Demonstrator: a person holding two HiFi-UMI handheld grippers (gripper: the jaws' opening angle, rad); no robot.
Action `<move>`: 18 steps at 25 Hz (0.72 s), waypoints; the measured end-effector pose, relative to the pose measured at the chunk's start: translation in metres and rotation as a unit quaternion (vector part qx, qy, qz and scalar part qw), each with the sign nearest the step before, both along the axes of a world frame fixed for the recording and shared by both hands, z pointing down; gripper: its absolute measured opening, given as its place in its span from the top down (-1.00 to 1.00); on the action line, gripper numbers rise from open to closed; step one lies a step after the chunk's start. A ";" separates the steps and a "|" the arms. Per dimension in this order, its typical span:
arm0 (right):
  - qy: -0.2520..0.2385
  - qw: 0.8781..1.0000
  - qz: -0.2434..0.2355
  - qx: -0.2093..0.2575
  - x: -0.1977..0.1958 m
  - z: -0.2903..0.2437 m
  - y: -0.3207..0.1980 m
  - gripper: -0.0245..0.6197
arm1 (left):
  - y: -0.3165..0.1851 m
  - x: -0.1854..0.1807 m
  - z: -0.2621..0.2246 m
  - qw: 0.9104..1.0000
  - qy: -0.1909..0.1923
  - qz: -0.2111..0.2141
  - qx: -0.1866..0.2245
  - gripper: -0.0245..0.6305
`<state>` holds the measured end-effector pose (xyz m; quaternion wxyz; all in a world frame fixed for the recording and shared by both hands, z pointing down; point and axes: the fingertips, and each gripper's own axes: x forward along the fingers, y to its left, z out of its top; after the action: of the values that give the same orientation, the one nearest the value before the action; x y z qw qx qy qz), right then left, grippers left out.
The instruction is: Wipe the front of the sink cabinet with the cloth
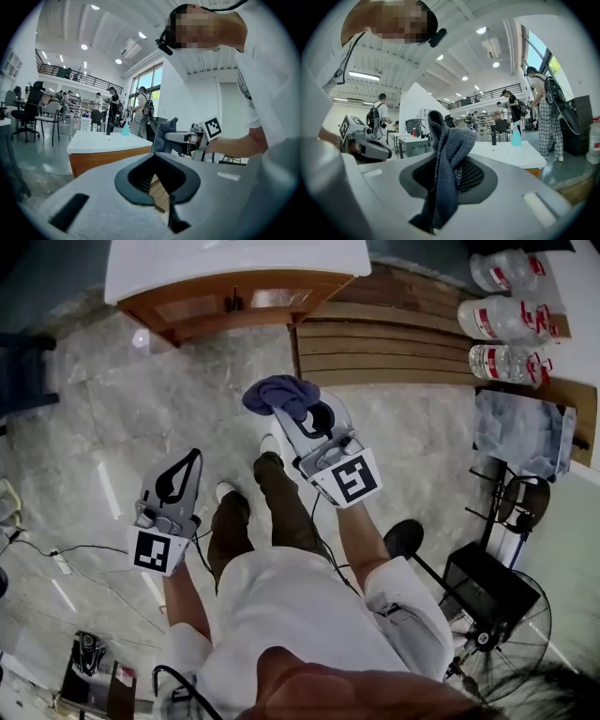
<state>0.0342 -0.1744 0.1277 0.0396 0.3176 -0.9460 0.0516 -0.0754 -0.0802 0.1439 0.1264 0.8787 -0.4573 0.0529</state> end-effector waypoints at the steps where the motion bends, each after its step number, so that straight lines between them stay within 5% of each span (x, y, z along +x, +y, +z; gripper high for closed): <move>1: -0.002 1.000 -0.002 0.006 -0.008 0.012 -0.007 0.60 | -0.007 -0.002 0.013 1.000 0.000 0.002 0.005 0.91; 18: -0.047 0.993 -0.014 0.104 -0.132 0.255 -0.119 0.60 | -0.064 -0.038 0.286 0.991 0.018 -0.019 0.130 0.91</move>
<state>-0.0975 -0.2934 0.3824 -0.0378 0.3037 -0.9515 -0.0324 -0.1132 -0.1438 0.4303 0.0204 0.8796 -0.4747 -0.0250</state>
